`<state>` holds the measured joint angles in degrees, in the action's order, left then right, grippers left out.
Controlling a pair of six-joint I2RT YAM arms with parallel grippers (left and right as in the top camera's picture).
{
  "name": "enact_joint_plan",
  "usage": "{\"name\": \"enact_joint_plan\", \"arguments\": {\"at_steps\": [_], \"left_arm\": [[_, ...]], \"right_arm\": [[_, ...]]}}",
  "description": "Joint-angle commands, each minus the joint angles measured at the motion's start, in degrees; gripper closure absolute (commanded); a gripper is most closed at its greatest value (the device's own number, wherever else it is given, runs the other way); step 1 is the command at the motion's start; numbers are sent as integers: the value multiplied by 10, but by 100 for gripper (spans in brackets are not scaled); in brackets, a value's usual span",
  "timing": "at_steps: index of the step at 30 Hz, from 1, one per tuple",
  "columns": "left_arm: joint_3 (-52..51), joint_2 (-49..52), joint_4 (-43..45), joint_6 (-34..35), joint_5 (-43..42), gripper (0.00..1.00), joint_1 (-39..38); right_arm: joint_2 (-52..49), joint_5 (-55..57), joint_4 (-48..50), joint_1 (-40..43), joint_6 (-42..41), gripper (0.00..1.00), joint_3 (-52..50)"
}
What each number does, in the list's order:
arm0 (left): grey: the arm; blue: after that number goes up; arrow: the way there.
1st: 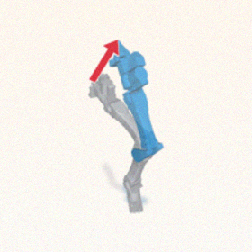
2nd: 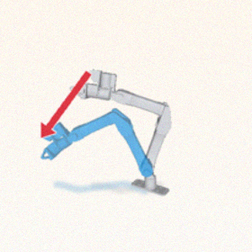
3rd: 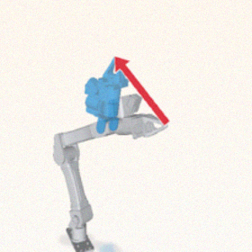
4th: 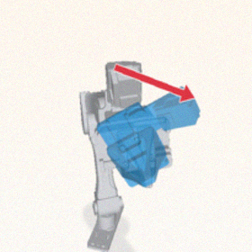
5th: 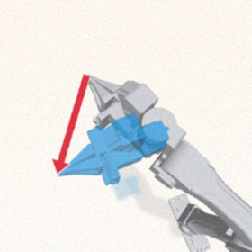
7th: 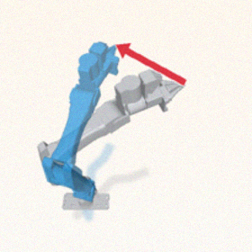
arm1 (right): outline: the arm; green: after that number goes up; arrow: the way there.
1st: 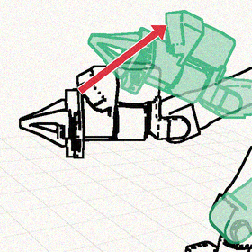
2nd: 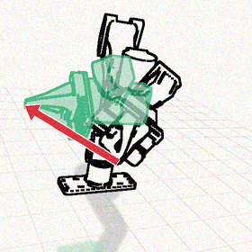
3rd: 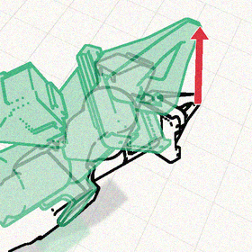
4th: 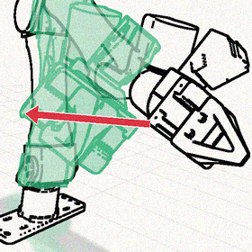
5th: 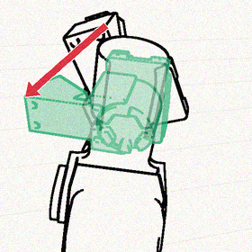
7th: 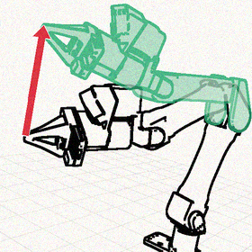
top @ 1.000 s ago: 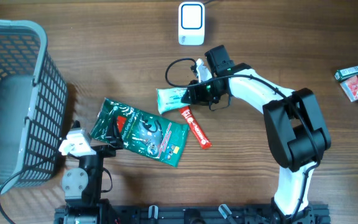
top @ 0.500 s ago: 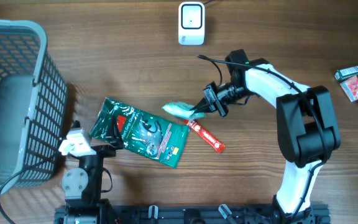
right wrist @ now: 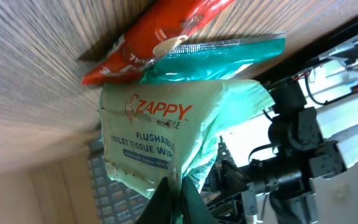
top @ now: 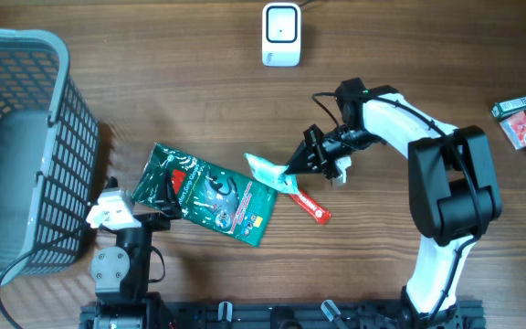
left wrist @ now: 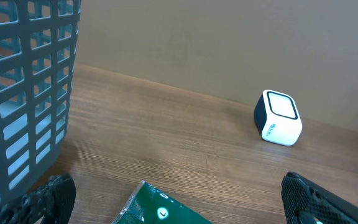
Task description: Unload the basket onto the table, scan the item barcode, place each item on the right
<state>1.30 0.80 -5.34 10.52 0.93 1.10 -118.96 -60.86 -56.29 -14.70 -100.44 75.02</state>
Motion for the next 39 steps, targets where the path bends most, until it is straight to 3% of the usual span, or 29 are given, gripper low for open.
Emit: {"name": "enact_joint_plan", "arguments": {"at_steps": [1, 2, 3, 4, 6, 7, 8, 9, 11, 14, 19, 23, 27, 30, 31, 35, 39], "left_arm": [[-4, -2, 2, -11, -5, 0, -2], [-4, -2, 2, -11, -5, 0, -2], [-4, -2, 2, -11, -5, 0, -2], [-4, -2, 2, -11, -5, 0, -2], [-4, -2, 2, -11, -5, 0, -2], [-4, -2, 2, -11, -5, 0, -2], [-4, -2, 2, -11, -5, 0, -2], [-4, -2, 2, -11, -5, 0, -2], [-4, -2, 2, -11, -5, 0, -2], [-4, -2, 2, -11, -5, 0, -2], [-4, -2, 2, -11, -5, 0, -2], [-4, -2, 2, -11, -5, 0, -2], [-4, -2, 2, -11, -5, 0, -2], [-4, -2, 2, -11, -5, 0, -2], [-4, -2, 2, -11, -5, 0, -2], [-4, -2, 2, -11, -5, 0, -2], [-4, -2, 2, -11, -5, 0, -2]], "right_arm": [[-3, 111, 26, 25, -35, 69, -1], [-3, 183, 38, 35, -2, 54, -1], [-3, 237, 41, 43, 68, 60, -1], [-3, 266, 59, 51, 144, 82, -1], [-3, 264, 124, 66, 266, 87, -1], [-3, 237, 184, 73, 360, 75, 0], [-3, 209, 223, 77, 426, 25, 0], [-3, 192, 245, 80, 470, 0, 0], [-3, 163, 269, 85, 579, 0, 0], [10, 194, 225, 81, 744, 0, 0], [134, 324, 139, 42, 844, 0, 0], [294, 499, 91, -97, 945, 0, 0], [321, 546, 46, -206, 1075, 0, 0], [321, 526, 50, -240, 1082, 0, -1], [316, 510, 47, -258, 1121, 0, -14], [300, 641, 140, -304, 1126, 0, -105], [259, 635, 202, -304, 1200, 6, -152]]}}
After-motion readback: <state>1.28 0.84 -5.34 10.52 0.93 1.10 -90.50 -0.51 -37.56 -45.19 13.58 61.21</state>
